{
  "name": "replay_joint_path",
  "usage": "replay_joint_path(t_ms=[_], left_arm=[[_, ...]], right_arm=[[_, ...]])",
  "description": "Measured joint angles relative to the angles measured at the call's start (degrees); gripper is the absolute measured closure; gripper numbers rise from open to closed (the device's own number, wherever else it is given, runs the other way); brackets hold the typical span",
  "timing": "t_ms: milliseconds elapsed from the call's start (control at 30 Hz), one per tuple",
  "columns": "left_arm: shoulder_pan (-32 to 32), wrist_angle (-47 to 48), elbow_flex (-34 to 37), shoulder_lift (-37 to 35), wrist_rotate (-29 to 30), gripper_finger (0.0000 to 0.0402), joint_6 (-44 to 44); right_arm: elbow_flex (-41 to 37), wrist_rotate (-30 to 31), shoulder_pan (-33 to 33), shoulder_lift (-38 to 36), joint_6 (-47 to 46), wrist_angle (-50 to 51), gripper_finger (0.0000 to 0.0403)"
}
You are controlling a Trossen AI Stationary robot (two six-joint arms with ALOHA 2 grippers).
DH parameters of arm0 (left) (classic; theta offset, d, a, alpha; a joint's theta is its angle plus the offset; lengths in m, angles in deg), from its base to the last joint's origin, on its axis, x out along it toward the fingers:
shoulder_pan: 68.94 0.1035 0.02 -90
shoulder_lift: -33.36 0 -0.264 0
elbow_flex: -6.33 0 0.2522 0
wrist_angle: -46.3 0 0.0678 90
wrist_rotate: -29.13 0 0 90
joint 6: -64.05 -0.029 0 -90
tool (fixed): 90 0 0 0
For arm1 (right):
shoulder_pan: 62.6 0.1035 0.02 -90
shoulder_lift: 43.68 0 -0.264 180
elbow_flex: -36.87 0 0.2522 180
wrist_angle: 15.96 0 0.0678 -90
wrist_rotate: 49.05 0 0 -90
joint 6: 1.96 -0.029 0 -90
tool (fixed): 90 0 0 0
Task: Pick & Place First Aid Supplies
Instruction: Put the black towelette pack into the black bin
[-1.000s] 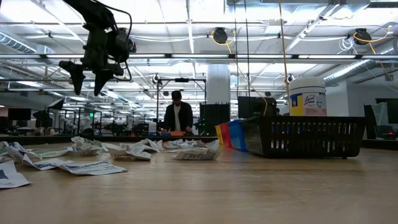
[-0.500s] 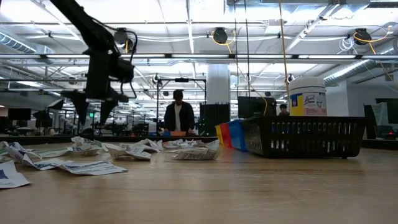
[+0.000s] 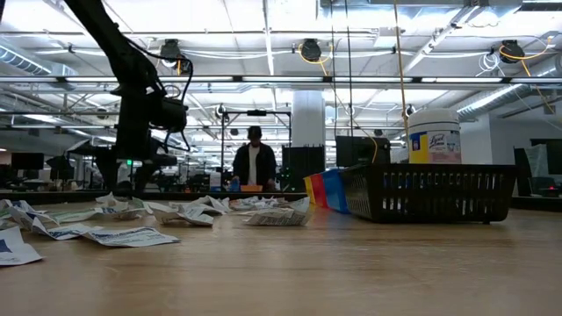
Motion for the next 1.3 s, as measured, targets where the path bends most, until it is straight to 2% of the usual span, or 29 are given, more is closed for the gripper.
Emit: replay_joint_path(t_ms=[467, 667, 833, 1167, 1300], left_arm=[[0.0, 0.46, -0.02, 0.0, -0.56, 0.0391, -0.77], [0.0, 0.44, -0.02, -0.04, -1.7, 0.0398, -0.98], [-0.1, 0.43, -0.02, -2.95, -6.59, 0.04, -1.03], [-4.21, 0.67, -3.66, -20.41, -12.9, 0.0401, -2.2], [-5.6, -2.78, -4.28, -28.78, -17.03, 0.0401, -3.08]], right_arm=[[0.0, 0.19, 0.04, 0.0, 0.11, -0.59, 0.0101], [0.0, 0.21, 0.04, 0.0, 0.11, -1.36, 0.0101], [0.0, 0.21, 0.04, 0.02, 0.12, -2.77, 0.0101], [0.0, 0.19, 0.03, 0.04, -0.28, -2.68, 0.0101], [0.0, 0.19, 0.02, 0.04, -0.31, -2.67, 0.0101]])
